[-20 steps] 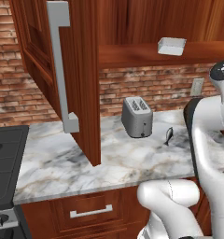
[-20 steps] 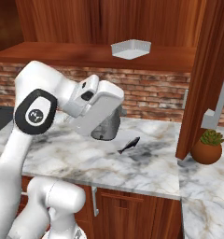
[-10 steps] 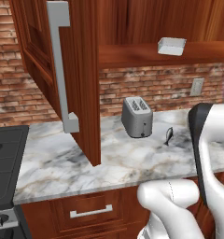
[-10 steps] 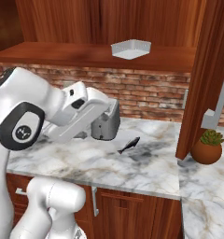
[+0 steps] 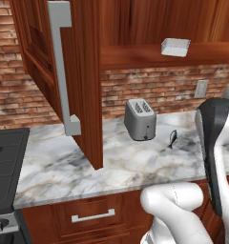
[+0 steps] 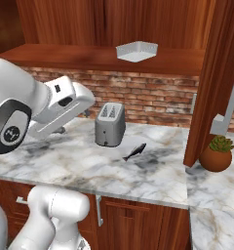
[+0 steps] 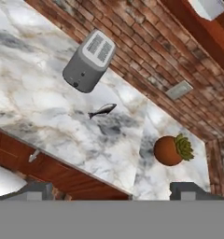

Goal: Retrieve the tupperware from the cabinet, then place the raw meat into the tupperware to avoid contamination.

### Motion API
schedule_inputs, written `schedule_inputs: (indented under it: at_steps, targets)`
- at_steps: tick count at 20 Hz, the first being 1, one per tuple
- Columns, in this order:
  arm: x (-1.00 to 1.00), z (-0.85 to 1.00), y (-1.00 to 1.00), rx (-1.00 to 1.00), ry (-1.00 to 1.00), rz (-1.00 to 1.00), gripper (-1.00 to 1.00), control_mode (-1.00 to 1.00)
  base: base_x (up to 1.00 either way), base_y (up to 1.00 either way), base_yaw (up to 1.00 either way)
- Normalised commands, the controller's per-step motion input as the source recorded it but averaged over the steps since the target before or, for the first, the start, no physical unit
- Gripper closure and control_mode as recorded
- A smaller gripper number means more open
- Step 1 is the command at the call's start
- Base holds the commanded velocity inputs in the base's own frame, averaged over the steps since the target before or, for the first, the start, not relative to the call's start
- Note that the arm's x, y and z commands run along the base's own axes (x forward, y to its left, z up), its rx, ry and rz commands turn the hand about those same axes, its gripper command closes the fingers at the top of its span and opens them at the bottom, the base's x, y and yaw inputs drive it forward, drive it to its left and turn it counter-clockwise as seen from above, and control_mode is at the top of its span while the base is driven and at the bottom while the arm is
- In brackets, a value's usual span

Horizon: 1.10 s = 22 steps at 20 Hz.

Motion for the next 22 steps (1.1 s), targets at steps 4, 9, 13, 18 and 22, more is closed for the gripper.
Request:
schedule_inputs:
  at_steps: [4, 9, 13, 18, 22]
  targets:
    - [0.12, 0.14, 0.34, 0.24, -0.18, 0.21, -1.00, -1.00, 0.00, 0.00, 0.00]
    - [0.14, 0.22, 0.30, 0.18, -0.13, 0.19, -1.00, -1.00, 0.00, 0.00, 0.00]
    - [0.11, 0.40, 0.01, -0.02, -0.04, -0.05, -1.00, -1.00, 0.00, 0.00, 0.00]
    - [0.40, 0.62, 0.00, 0.00, -0.12, -0.02, -1.00, -1.00, 0.00, 0.00, 0.00]
    - [0.38, 0.39, 0.03, 0.04, -0.18, 0.00, -1.00, -1.00, 0.00, 0.00, 0.00]
